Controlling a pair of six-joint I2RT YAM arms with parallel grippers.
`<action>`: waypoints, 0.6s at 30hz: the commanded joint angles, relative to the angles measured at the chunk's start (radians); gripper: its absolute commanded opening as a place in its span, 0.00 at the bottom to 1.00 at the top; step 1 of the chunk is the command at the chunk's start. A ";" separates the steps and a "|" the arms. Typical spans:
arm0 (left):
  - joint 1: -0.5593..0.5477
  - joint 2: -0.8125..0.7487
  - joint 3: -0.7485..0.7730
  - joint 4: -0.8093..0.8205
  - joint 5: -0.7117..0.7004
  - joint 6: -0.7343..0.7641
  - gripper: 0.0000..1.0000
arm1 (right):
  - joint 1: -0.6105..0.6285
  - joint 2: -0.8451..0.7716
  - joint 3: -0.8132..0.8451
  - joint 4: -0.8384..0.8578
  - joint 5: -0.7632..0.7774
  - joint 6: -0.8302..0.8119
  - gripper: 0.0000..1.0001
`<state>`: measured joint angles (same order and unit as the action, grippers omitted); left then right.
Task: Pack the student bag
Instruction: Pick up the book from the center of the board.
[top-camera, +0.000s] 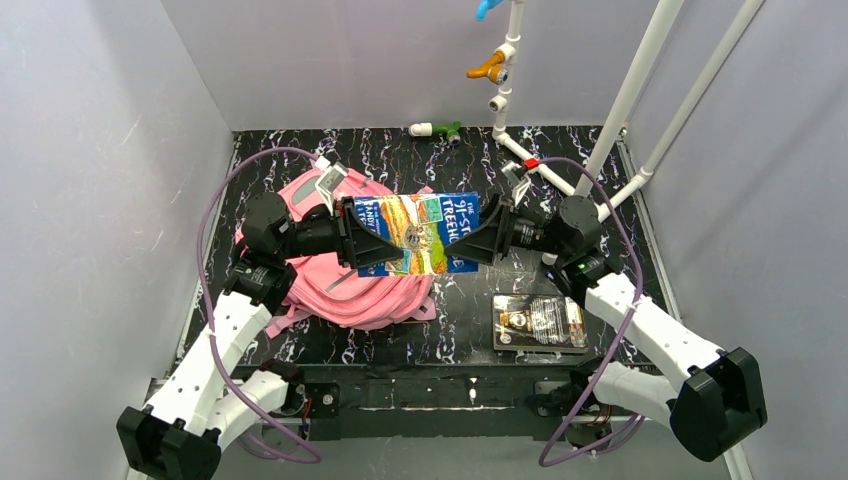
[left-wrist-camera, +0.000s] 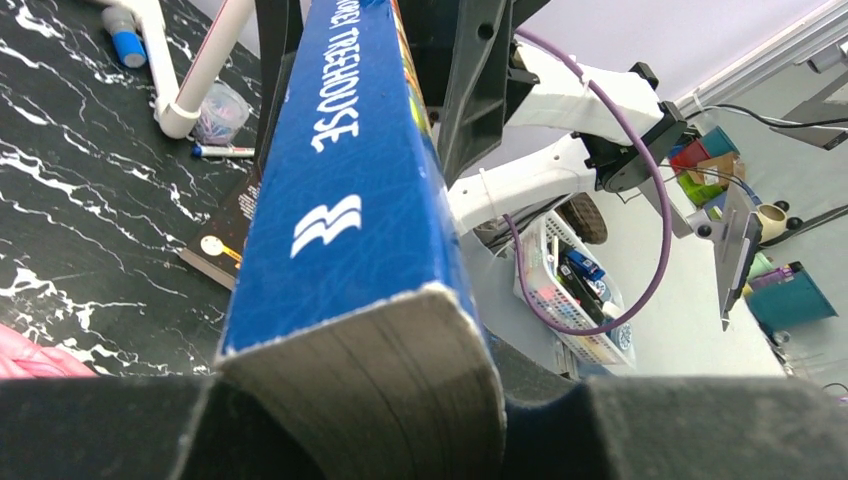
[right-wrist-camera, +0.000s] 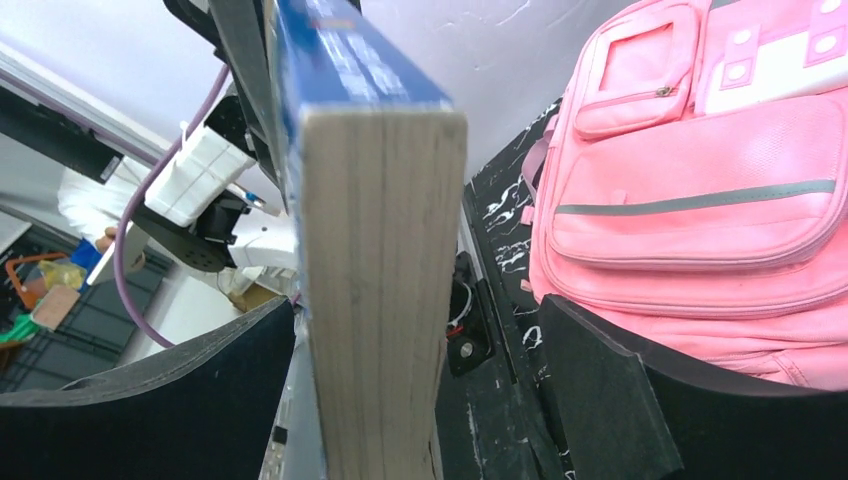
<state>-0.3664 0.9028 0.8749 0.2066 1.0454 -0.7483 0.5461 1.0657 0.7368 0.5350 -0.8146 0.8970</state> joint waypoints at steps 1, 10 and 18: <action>-0.003 0.004 0.025 -0.014 0.038 0.043 0.00 | -0.039 -0.041 0.030 0.082 -0.030 0.069 0.98; -0.002 0.103 0.056 -0.021 0.126 0.050 0.00 | -0.044 0.031 -0.031 0.455 -0.095 0.372 0.77; -0.003 0.184 0.085 -0.021 0.146 0.059 0.00 | -0.043 0.072 -0.090 0.661 -0.106 0.535 0.61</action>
<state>-0.3687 1.0767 0.9058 0.1577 1.1637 -0.7059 0.4946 1.1423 0.6498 0.9821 -0.8902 1.3262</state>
